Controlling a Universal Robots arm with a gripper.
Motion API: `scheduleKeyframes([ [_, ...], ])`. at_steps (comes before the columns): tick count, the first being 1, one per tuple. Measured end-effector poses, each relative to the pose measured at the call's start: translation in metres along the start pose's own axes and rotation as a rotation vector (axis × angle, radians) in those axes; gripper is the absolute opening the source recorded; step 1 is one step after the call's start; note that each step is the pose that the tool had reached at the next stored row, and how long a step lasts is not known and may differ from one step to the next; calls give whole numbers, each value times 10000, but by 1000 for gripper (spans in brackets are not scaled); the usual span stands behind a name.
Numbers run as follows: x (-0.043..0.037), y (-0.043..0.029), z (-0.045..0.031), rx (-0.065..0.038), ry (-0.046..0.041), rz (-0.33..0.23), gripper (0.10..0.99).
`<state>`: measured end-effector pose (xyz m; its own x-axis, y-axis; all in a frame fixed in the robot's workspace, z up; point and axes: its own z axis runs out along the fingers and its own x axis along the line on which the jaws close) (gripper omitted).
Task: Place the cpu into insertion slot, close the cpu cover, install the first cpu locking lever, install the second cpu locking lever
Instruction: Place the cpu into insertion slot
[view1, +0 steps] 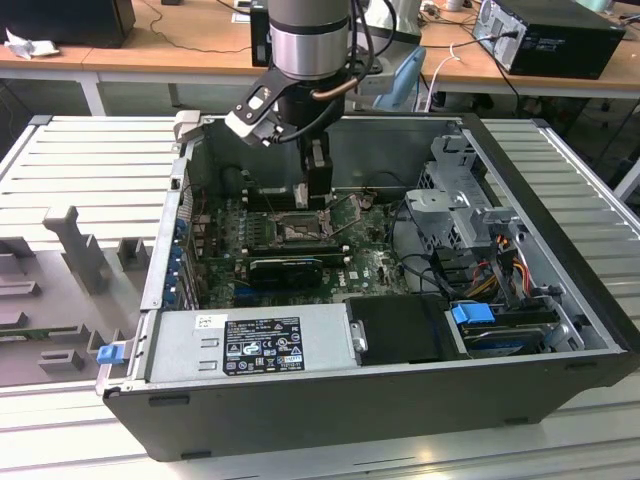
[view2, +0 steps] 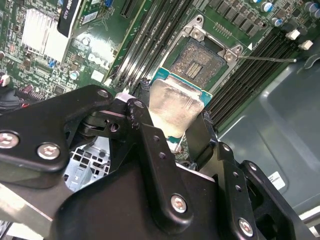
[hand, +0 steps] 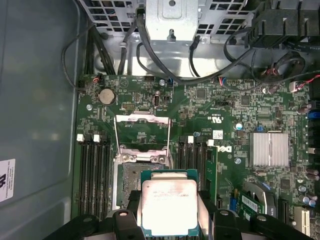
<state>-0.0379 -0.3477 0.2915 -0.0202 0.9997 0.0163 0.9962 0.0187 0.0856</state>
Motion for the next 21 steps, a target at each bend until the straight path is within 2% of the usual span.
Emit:
scheduleKeyframes([
  [13, 0, -6, 40, 1, -1, 31, 529],
  [15, -1, -11, 89, 43, -2, 31, 529],
  [16, -1, -19, 123, 42, -1, 33, 529],
  [17, -1, -32, 189, 43, -1, 30, 529],
  [21, 30, -47, 301, 39, -20, 268, 529],
])
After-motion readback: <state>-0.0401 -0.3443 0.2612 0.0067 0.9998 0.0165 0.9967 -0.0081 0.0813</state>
